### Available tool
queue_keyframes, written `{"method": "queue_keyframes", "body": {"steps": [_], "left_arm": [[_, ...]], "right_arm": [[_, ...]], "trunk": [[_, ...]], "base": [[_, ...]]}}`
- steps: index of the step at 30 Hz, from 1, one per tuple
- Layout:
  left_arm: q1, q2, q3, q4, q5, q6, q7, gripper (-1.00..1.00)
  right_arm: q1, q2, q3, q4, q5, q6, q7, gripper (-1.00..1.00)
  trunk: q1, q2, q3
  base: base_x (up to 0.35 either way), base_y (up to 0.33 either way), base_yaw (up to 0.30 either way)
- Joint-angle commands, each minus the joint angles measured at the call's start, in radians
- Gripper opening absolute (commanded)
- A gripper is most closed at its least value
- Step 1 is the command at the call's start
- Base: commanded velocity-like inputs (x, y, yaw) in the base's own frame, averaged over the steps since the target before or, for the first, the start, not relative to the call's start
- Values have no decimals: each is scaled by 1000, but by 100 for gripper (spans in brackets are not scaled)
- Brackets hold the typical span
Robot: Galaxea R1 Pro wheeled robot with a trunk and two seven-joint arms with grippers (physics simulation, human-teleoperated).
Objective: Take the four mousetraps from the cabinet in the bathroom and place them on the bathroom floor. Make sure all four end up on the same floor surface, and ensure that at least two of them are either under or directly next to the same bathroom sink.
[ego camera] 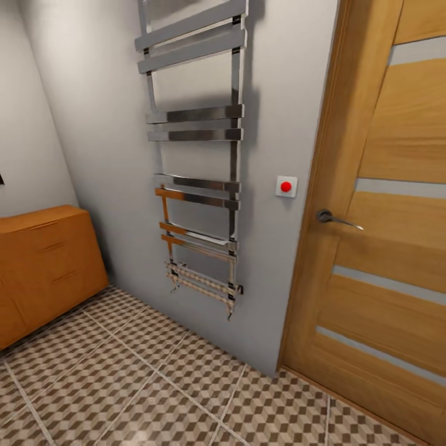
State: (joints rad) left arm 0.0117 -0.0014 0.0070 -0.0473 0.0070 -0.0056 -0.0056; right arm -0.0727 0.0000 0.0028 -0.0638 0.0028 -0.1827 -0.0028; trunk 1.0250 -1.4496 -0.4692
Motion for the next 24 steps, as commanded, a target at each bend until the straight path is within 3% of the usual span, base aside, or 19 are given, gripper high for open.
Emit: {"method": "queue_keyframes", "body": {"steps": [1, 24], "left_arm": [[1, 0, 1, -2, 1, -1, -1, 100], [1, 0, 1, -2, 1, -1, -1, 100]], "right_arm": [[-1, 0, 0, 1, 0, -3, 0, 100], [0, -1, 0, 1, 0, -4, 0, 100]], "trunk": [[0, 0, -1], [0, 0, -1]], "base": [[0, 0, 293], [0, 0, 293]]}}
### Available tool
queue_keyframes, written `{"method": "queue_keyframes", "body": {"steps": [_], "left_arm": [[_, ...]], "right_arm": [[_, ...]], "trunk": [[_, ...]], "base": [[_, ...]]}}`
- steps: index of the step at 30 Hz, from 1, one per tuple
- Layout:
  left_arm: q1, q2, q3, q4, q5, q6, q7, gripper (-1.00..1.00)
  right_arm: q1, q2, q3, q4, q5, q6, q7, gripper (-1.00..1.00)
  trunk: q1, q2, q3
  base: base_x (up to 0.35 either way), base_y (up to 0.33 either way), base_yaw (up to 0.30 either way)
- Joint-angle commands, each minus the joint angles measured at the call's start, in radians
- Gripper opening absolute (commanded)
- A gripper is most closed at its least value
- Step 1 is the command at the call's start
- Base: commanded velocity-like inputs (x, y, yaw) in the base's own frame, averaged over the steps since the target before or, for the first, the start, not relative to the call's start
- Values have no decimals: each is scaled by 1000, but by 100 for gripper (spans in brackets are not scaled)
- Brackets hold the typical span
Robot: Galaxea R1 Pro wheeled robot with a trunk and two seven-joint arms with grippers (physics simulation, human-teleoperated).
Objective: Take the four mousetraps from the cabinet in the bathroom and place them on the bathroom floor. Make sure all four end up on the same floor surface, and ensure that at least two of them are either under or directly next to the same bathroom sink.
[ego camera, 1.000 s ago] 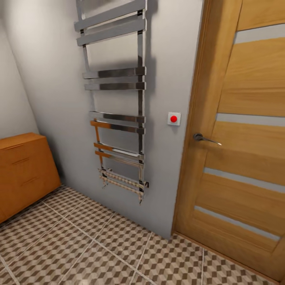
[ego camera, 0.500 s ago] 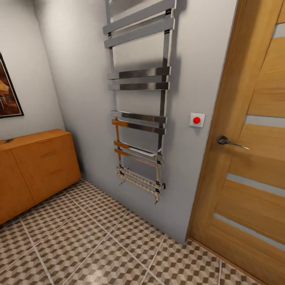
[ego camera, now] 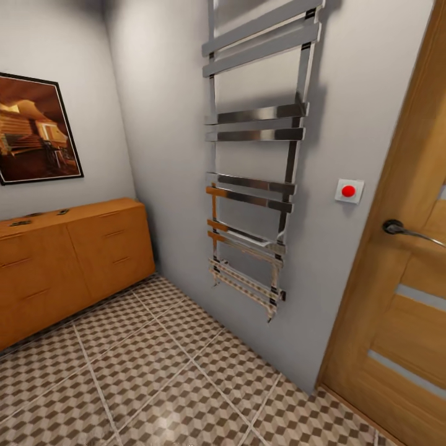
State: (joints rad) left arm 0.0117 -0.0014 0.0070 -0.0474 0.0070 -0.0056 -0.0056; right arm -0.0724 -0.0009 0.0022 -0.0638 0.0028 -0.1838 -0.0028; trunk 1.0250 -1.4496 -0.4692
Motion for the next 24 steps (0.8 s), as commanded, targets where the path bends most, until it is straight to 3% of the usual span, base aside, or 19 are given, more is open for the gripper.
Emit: {"method": "queue_keyframes", "body": {"steps": [1, 24], "left_arm": [[1, 0, 1, -2, 1, -1, -1, 100], [1, 0, 1, -2, 1, -1, -1, 100]], "right_arm": [[-1, 0, 0, 1, 0, -3, 0, 100], [-1, 1, 0, 1, 0, -8, 0, 100]], "trunk": [[0, 0, -1], [0, 0, -1]], "base": [[0, 0, 293], [0, 0, 293]]}}
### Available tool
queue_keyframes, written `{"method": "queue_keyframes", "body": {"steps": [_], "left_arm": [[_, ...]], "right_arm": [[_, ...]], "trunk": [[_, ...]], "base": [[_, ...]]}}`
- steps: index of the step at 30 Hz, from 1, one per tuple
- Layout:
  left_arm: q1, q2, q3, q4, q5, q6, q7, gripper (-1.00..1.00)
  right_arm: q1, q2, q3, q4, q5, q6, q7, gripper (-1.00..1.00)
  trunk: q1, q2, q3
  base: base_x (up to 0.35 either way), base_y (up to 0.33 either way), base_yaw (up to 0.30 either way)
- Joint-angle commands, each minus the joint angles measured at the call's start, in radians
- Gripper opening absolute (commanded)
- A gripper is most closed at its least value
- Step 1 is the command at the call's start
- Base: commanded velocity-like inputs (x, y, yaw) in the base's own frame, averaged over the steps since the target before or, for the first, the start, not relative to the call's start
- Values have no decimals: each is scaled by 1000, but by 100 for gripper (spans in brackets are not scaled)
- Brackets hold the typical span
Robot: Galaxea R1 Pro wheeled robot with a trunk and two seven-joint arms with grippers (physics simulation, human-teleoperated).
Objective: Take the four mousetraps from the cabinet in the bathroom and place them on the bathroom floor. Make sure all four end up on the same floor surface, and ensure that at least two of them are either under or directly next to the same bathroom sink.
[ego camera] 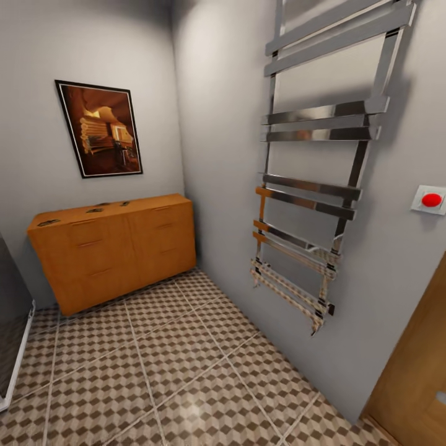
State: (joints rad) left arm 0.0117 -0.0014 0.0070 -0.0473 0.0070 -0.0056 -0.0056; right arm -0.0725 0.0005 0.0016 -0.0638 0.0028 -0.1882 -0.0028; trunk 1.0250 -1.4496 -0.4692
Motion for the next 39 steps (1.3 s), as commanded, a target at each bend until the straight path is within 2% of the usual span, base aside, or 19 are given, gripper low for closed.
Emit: {"method": "queue_keyframes", "body": {"steps": [1, 39], "left_arm": [[1, 0, 1, -2, 1, -1, -1, 100], [1, -1, 1, -2, 1, -1, -1, 100]], "right_arm": [[-1, 0, 0, 1, 0, -3, 0, 100], [0, 3, 1, 1, 0, -4, 0, 100]], "trunk": [[0, 0, -1], [0, 0, -1]], "base": [[0, 0, 293], [0, 0, 293]]}}
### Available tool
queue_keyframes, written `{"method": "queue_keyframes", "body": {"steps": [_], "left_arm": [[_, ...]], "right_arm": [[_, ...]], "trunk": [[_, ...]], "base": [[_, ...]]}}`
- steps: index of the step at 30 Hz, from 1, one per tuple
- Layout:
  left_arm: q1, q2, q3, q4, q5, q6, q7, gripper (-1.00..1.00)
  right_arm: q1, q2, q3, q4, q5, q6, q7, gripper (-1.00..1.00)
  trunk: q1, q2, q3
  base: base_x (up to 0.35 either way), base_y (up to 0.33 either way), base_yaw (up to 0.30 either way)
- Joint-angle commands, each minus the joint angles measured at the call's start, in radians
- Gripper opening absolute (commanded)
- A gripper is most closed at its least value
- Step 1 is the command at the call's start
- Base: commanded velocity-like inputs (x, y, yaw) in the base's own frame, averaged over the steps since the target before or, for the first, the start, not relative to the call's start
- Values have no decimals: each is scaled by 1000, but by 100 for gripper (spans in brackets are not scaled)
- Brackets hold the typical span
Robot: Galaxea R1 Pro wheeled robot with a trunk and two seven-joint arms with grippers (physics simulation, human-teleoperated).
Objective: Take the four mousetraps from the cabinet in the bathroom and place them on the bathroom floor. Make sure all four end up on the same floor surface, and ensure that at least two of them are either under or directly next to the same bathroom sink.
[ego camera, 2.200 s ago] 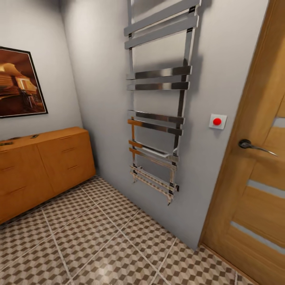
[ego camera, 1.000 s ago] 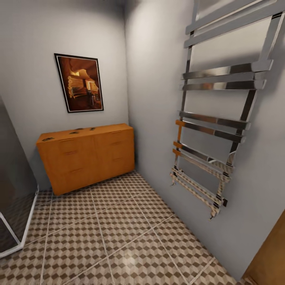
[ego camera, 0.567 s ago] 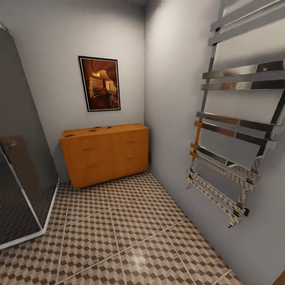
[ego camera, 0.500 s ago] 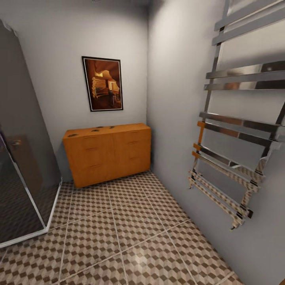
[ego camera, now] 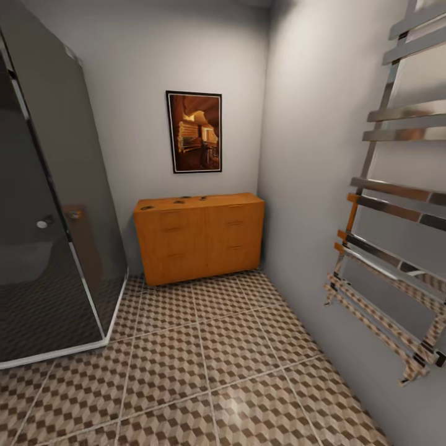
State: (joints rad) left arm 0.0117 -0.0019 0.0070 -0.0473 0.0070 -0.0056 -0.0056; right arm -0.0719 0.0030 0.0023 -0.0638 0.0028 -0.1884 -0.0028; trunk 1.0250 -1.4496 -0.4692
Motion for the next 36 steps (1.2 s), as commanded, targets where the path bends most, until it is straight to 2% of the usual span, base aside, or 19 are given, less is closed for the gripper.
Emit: {"method": "queue_keyframes", "body": {"steps": [1, 31, 36], "left_arm": [[1, -1, 1, -2, 1, -1, -1, 100], [1, -1, 1, -2, 1, -1, -1, 100], [1, 0, 1, -2, 1, -1, -1, 100]], "right_arm": [[-1, 0, 0, 1, 0, -3, 0, 100], [-1, -2, 0, 1, 0, -3, 0, 100], [-1, -4, 1, 1, 0, -2, 0, 100]], "trunk": [[0, 0, -1], [0, 0, -1], [0, 0, -1]], "base": [[0, 0, 293], [0, 0, 293], [0, 0, 144]]}}
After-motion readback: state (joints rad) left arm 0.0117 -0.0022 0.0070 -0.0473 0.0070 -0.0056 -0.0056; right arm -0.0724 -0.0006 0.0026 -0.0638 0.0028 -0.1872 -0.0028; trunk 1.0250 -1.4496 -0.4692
